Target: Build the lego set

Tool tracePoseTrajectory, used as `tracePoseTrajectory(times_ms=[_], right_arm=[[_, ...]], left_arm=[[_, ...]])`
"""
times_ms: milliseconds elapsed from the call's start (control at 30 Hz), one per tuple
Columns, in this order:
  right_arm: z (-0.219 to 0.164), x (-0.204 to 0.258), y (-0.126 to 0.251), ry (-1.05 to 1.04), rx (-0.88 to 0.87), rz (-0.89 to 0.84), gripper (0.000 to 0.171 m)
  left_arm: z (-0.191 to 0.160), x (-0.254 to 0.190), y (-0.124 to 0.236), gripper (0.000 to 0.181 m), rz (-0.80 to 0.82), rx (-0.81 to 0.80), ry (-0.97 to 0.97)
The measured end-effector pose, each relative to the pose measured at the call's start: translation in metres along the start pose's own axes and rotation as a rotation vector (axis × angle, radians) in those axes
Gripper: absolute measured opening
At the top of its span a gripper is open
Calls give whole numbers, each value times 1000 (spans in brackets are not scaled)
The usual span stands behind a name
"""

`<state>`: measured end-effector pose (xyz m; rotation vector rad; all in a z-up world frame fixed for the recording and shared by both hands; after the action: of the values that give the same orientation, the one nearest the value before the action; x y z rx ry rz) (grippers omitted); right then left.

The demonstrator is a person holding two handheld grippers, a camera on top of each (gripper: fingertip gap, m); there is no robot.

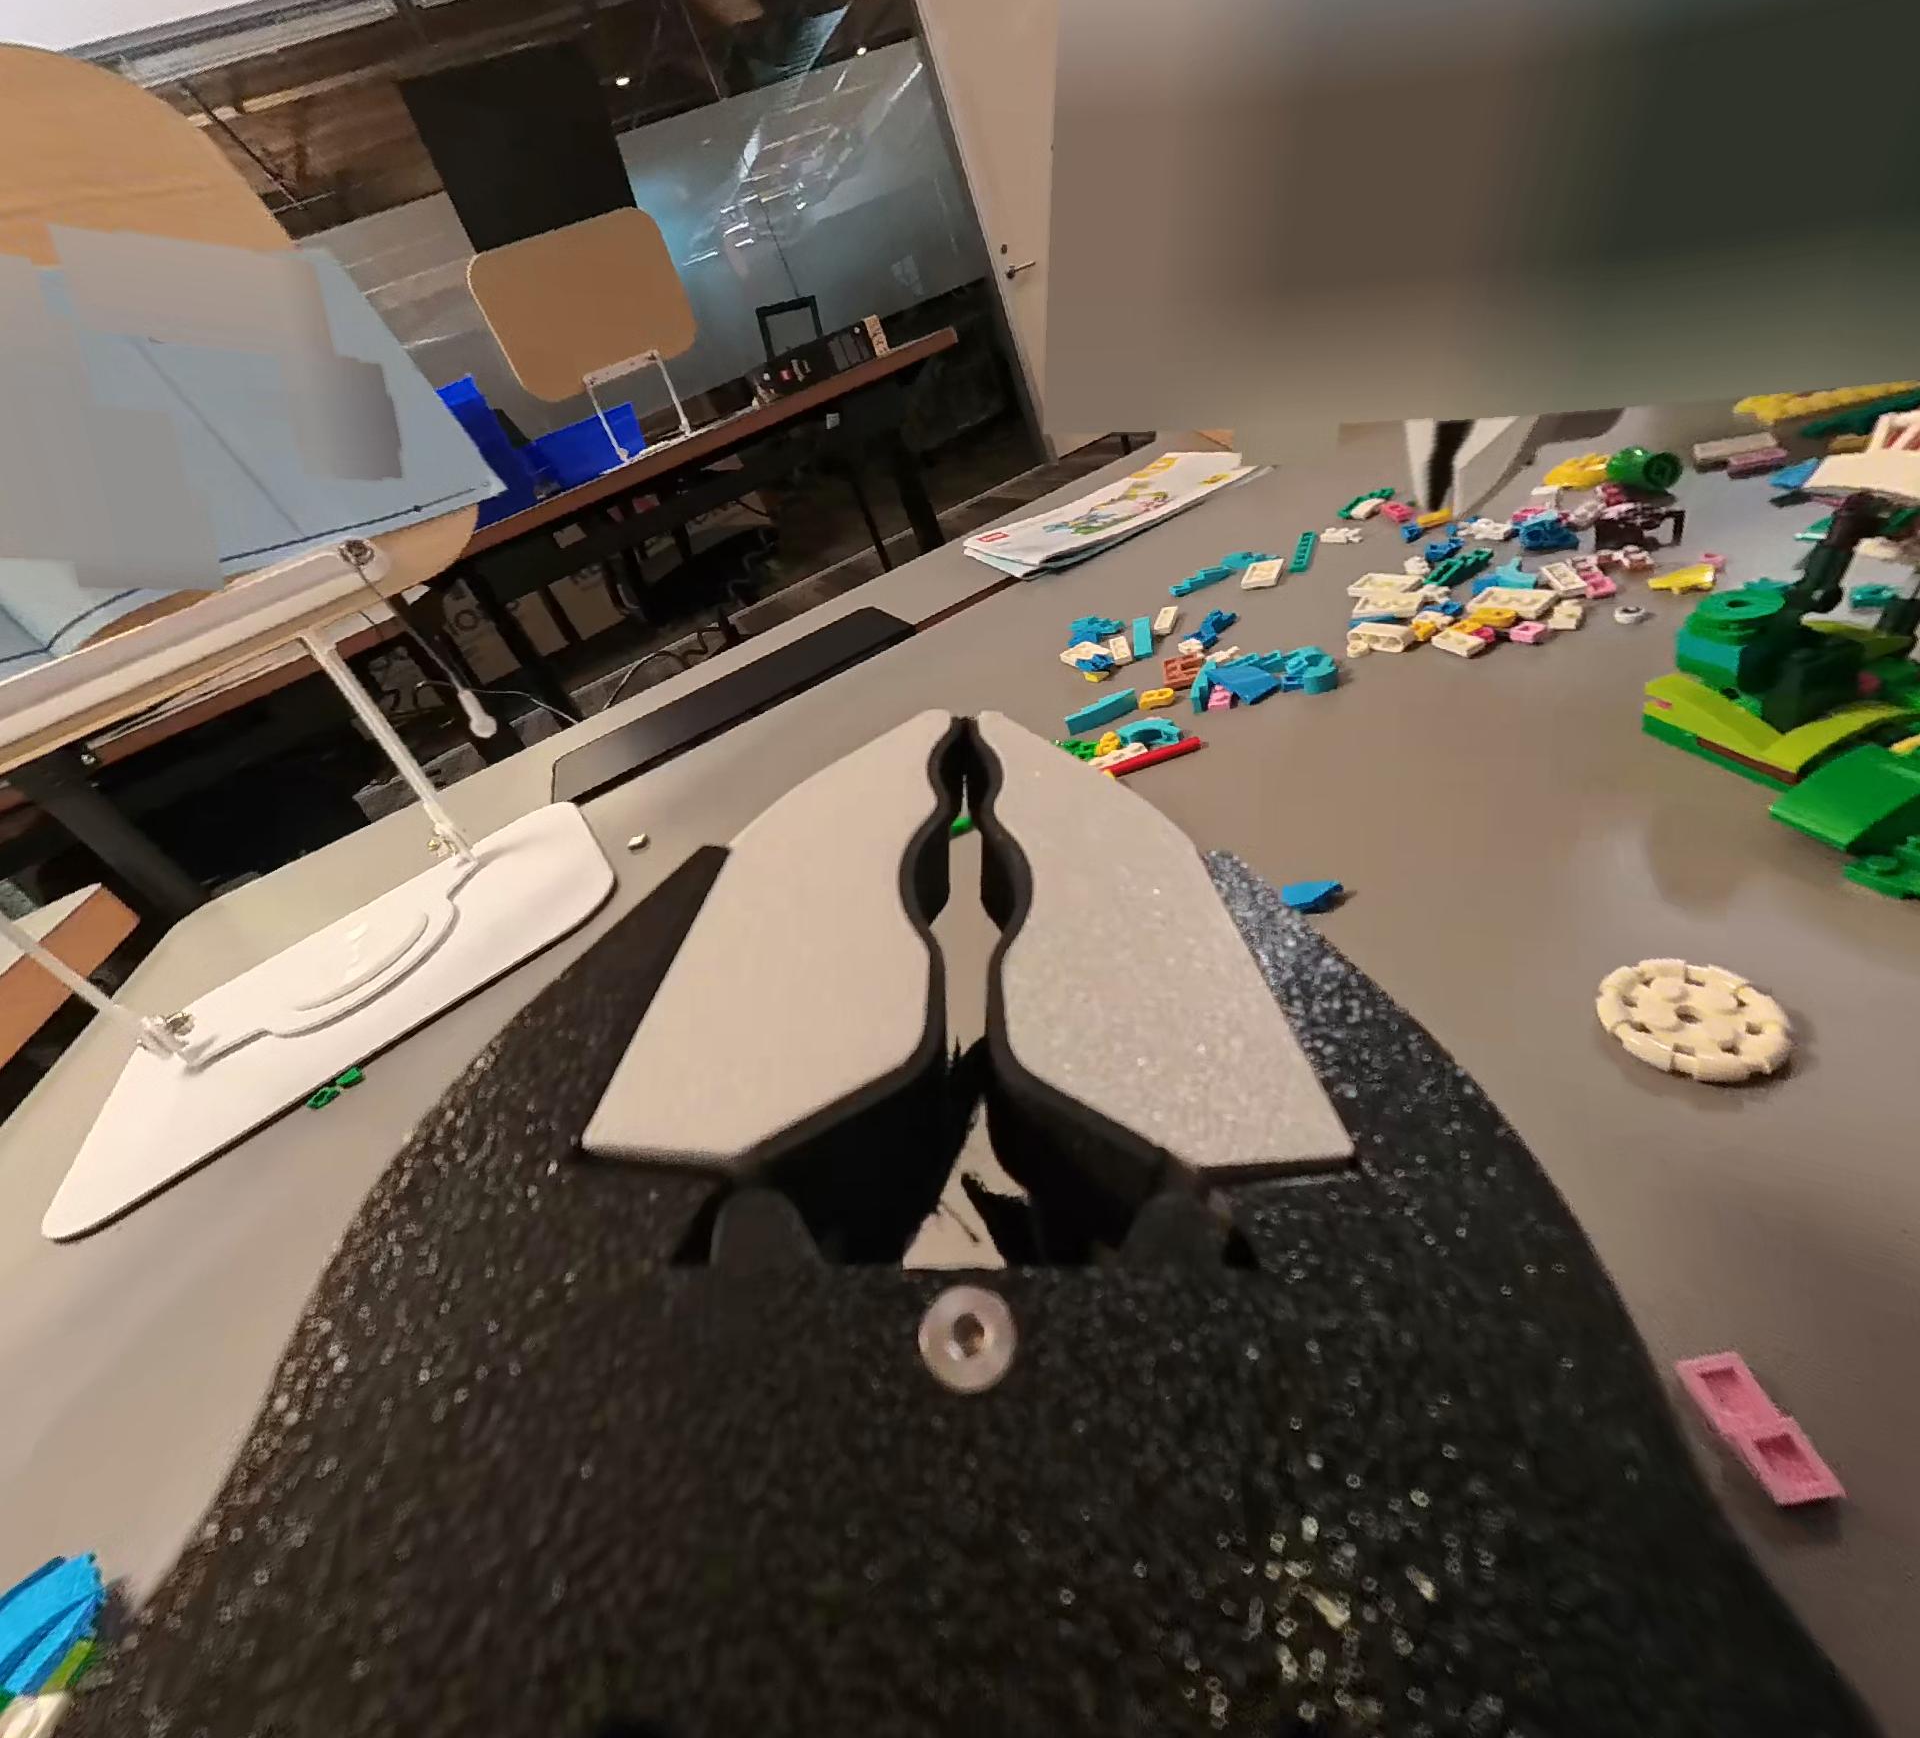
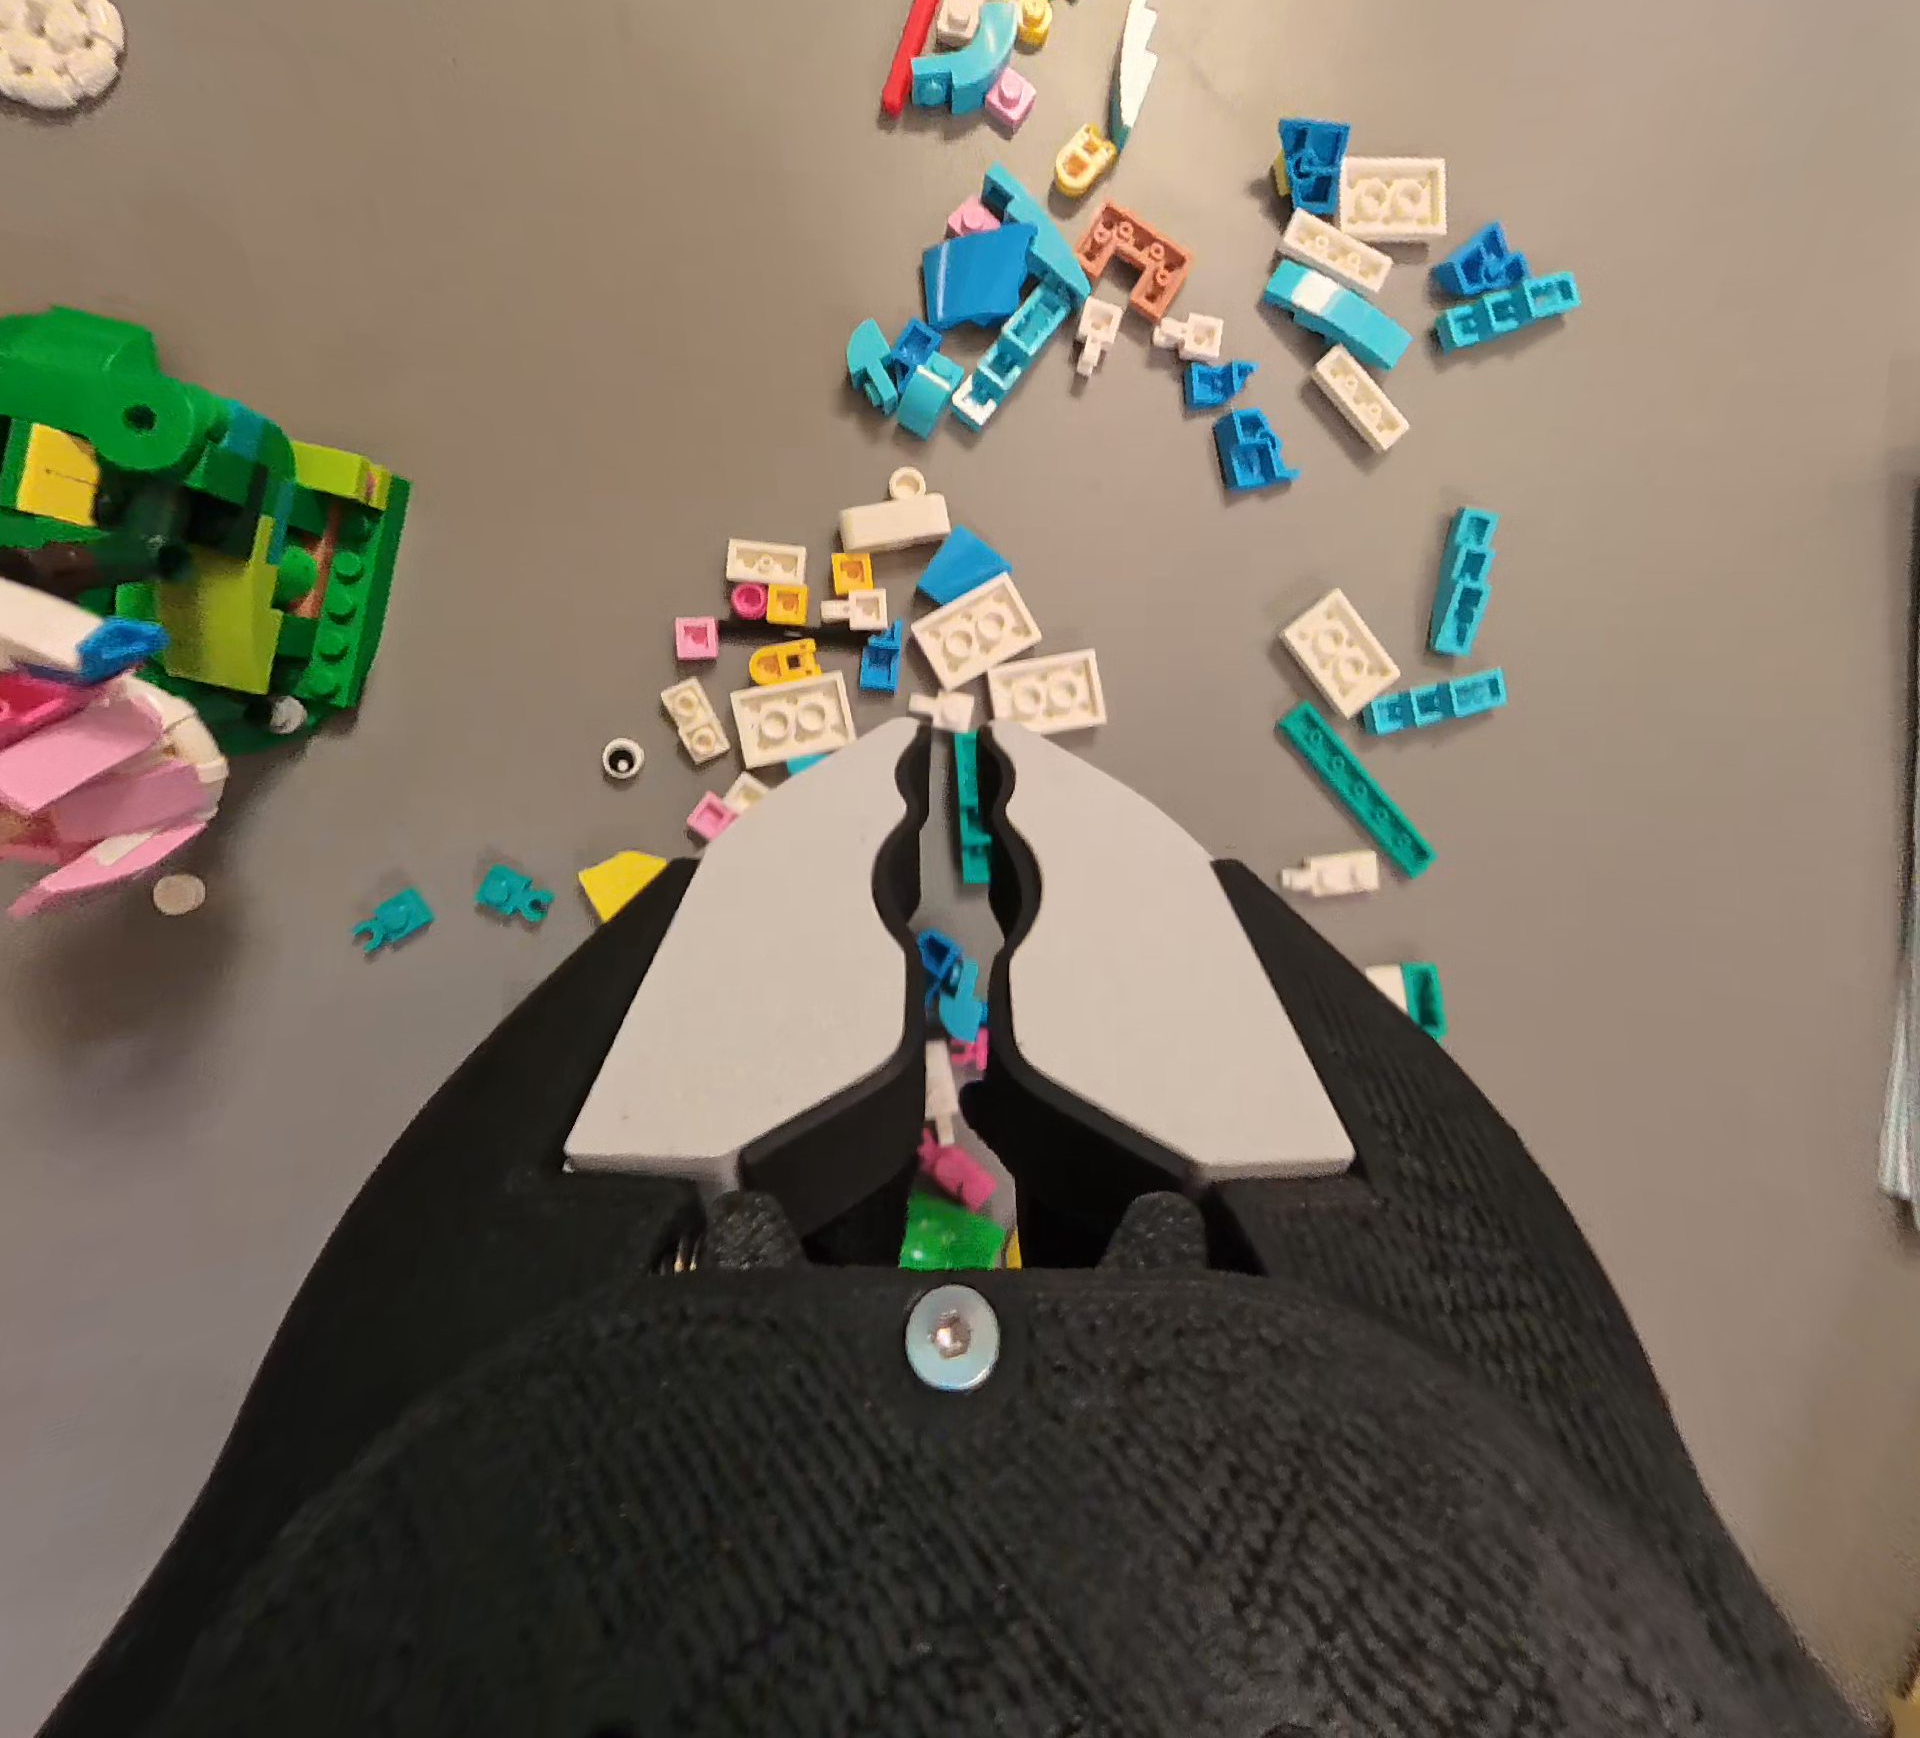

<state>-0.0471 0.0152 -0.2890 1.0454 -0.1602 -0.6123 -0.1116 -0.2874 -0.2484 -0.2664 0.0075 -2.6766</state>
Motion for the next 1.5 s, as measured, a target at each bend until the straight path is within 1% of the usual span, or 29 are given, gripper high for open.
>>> tracePoseTrajectory(times_ms=[133,300,467,600,700,900,1100,1300,1400,1500], right_arm=[[-18,3,12,-48,1,-38,7],[-49,4,26,-116,54,-85,7],[-72,13,32,-194,116,-45,9],[-80,20,32,-195,151,-39,13],[-74,23,31,-180,139,-41,15],[-49,35,20,-96,128,-9,16],[-30,53,13,3,178,33,17],[-36,48,20,28,240,-30,18],[-38,42,21,9,218,-46,17],[-21,45,14,31,141,-20,17]], left_arm=[[1,3,1,0,4,-14,35],[1,2,1,0,-10,-13,35],[1,-2,0,0,-27,-6,16],[1,-5,0,0,-44,-3,5],[0,-7,-1,0,-53,2,-6],[-2,-11,-2,0,-69,18,-38],[1,-13,0,0,-63,-8,-69],[2,-14,0,0,-69,-10,-74],[1,-15,0,0,-74,-8,-83],[1,-17,-1,0,-78,-3,-95]])
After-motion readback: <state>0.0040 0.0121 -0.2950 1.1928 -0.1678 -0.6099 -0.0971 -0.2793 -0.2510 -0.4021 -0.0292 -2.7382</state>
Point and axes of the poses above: each gripper's, where its closed fingertips meet, y back along the fingers, z out of its top, x = y × z across the jaws, the point moved 4 cm from there along y, back along the fingers, and after that the axes turned 9 degrees about y, right-handed, at the moved point
